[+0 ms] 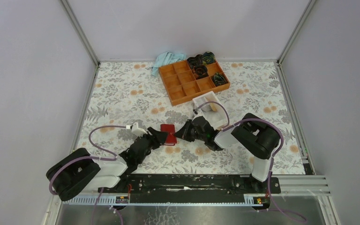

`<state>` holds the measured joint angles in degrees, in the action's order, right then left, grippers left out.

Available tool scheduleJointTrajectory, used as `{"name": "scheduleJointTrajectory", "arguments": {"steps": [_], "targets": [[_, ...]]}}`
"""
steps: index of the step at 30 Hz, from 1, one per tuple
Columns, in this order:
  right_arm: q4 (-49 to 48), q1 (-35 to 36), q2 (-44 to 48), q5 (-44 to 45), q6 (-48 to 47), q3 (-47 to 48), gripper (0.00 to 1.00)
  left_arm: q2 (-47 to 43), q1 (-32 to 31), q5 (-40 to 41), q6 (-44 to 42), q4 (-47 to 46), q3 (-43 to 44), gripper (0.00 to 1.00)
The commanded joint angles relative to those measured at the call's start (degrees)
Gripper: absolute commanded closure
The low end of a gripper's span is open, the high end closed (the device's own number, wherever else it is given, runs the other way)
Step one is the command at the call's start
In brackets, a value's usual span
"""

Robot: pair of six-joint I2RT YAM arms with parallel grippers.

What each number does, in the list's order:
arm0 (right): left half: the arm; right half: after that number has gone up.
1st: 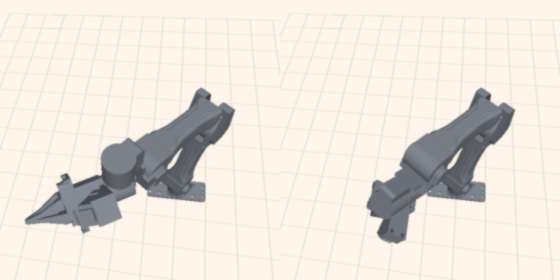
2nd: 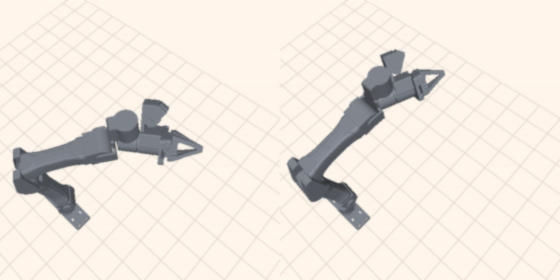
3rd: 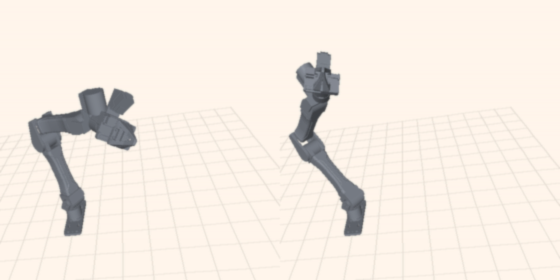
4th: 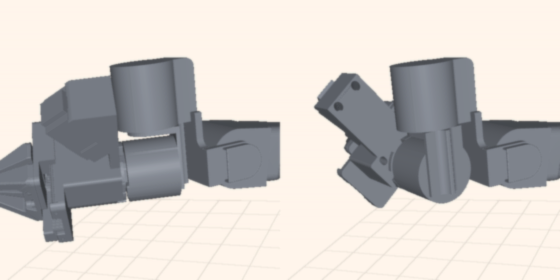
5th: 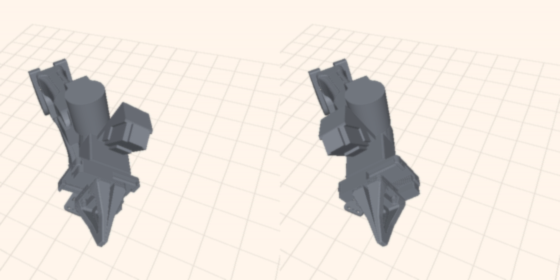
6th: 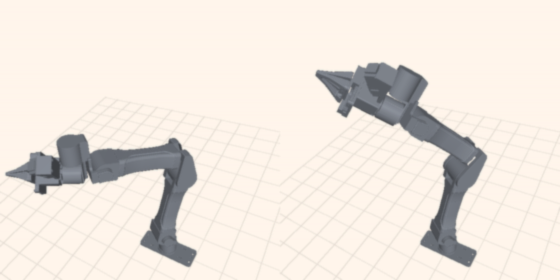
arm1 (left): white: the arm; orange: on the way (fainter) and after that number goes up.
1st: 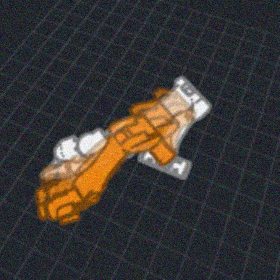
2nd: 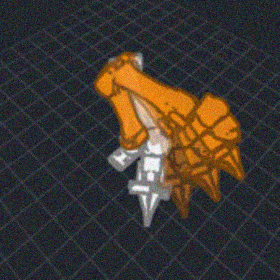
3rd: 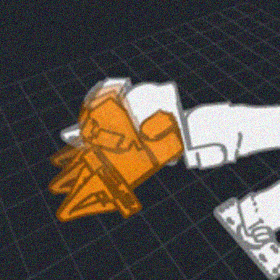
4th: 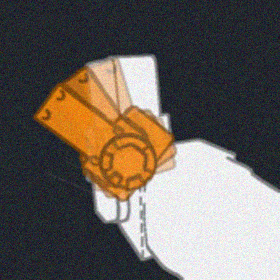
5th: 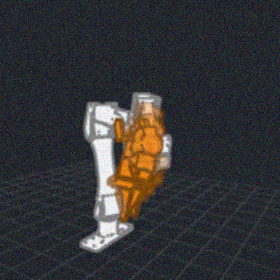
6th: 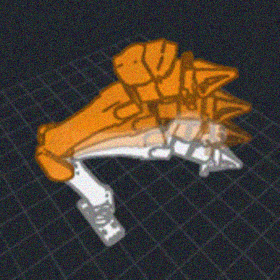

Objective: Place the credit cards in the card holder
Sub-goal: Close the card holder at the center of the board.

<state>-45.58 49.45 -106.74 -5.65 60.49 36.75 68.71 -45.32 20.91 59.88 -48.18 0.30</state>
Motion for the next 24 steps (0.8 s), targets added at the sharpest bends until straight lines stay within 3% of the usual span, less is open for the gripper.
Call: {"name": "scheduleJointTrajectory", "arguments": {"steps": [1, 8, 13, 18, 24], "targets": [[2.4, 0.2, 1.3, -1.1, 0.0, -1.3, 0.97, -1.0, -0.6, -4.9, -1.1, -9.6, -8.3, 0.43], [1.4, 0.3, 1.7, -1.4, 0.2, -1.6, 0.97, 4.7, -0.6, -7.5, -1.7, -12.2, -7.9, 0.50], [1.2, 0.2, 1.8, -1.5, 0.2, -1.3, 0.96, 11.2, -0.6, -9.4, -1.6, -17.5, -7.8, 0.63], [2.2, 0.3, 1.5, -1.6, -0.7, -0.6, 0.96, 15.9, -0.6, -10.3, -1.6, -21.1, -7.5, 0.86], [6.1, 0.4, 2.9, 0.2, -3.7, 0.5, 0.82, 14.2, -0.6, -10.0, -2.3, -15.5, -5.9, 0.95]]}}
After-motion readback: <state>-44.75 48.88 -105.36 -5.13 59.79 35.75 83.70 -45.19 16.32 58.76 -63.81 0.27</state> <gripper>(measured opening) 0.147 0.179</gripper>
